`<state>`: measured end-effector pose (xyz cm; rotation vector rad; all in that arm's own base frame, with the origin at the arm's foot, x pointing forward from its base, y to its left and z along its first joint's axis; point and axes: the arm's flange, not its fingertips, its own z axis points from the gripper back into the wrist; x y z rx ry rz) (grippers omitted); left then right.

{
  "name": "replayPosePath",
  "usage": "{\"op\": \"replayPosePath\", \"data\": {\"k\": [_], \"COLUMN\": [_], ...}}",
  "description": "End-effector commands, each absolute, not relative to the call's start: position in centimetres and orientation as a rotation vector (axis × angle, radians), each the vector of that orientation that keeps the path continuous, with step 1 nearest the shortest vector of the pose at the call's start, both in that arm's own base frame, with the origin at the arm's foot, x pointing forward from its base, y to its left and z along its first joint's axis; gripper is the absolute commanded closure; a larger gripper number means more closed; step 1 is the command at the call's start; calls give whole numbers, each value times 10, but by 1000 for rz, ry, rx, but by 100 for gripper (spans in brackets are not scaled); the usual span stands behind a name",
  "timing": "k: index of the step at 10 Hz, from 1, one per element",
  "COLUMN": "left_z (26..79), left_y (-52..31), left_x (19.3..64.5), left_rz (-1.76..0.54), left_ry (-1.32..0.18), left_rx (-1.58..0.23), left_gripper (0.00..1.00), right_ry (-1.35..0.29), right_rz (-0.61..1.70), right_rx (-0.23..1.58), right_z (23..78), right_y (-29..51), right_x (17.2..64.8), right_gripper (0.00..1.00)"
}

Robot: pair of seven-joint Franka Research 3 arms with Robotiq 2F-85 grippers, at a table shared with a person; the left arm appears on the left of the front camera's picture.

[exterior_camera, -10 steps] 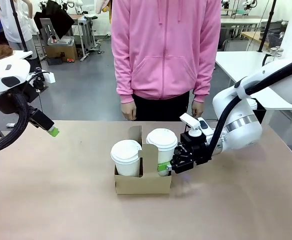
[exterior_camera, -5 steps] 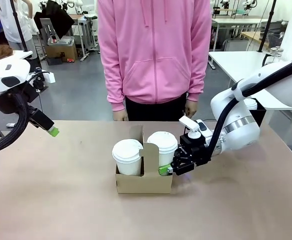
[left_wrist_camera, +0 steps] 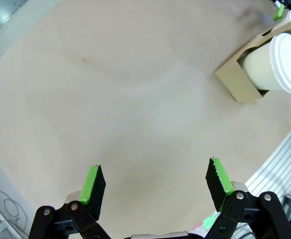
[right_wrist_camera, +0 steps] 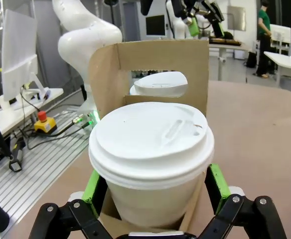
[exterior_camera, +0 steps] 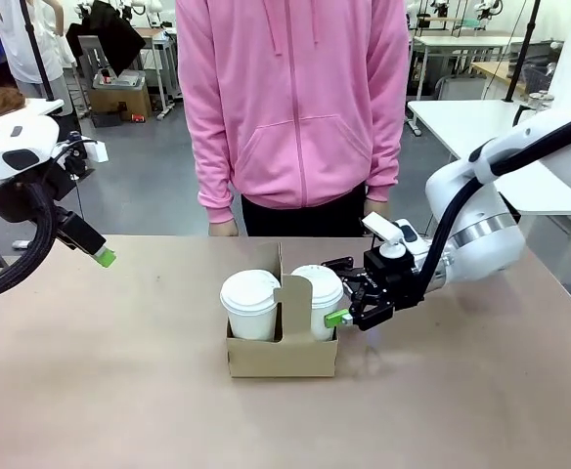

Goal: Pour a drink into a cup and package it in a carrier.
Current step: Insert the held 600 ml Paper Cup into the Cup Carrier.

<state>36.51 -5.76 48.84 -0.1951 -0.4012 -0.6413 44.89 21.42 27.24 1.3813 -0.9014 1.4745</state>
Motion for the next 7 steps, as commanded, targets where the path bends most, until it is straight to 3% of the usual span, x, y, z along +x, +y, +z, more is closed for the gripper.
{"op": "replayPosePath", "data": {"k": [1, 4, 7], "left_z": [490, 490, 490], "left_y": [-57, -57, -57], "left_x": [364, 364, 364], "left_rz": [-641, -641, -641], "left_ry": [-409, -409, -409], "left_rx": [-190, -190, -190], "left_gripper": [0, 0, 0], "right_ry": [-909, -930, -902], "right_rz": [1512, 1457, 1273], "right_rx": [1353, 1244, 1019], "right_z": [277, 293, 339], "right_y": [197, 164, 91], "right_x": [443, 450, 455], "right_gripper": [0, 0, 0]}}
